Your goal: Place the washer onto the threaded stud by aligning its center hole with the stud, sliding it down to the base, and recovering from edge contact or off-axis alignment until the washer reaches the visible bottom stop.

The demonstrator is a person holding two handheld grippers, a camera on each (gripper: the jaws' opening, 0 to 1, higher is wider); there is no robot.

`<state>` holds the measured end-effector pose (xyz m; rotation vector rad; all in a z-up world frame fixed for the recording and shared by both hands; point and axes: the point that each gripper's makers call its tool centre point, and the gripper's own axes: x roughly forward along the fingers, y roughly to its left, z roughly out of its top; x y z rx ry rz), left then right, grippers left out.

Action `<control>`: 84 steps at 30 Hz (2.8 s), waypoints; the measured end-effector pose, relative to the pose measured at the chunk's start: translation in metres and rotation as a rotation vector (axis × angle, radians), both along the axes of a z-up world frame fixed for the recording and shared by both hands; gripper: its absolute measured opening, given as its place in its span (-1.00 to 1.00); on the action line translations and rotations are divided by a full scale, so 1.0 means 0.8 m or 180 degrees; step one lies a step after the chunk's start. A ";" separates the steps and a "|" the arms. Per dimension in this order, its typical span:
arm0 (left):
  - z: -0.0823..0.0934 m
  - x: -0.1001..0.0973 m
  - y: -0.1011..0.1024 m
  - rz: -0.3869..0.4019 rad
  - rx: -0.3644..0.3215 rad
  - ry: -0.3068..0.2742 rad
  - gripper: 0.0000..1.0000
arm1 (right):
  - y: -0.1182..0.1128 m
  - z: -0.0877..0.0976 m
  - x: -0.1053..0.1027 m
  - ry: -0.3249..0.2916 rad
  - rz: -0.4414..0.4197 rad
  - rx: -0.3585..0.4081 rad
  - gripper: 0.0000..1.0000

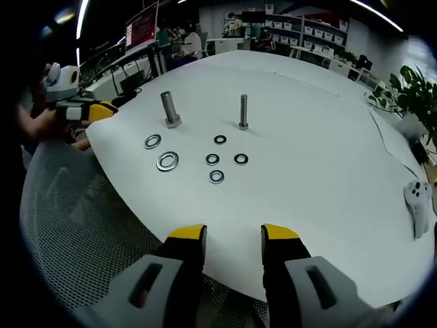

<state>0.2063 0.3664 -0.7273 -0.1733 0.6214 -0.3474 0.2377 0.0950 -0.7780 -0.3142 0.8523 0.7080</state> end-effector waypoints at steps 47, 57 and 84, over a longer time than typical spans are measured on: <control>0.006 0.004 0.011 0.0119 0.0082 -0.0031 -0.60 | 0.003 0.021 0.010 -0.0149 -0.0057 0.0167 -0.30; 0.004 0.002 0.011 0.0107 0.0136 0.0000 -0.60 | 0.003 0.024 0.011 -0.0182 -0.0064 0.0222 -0.31; -0.022 -0.003 0.006 -0.0001 0.0418 0.0327 -0.60 | 0.014 0.038 0.015 -0.0228 -0.0038 0.0528 -0.32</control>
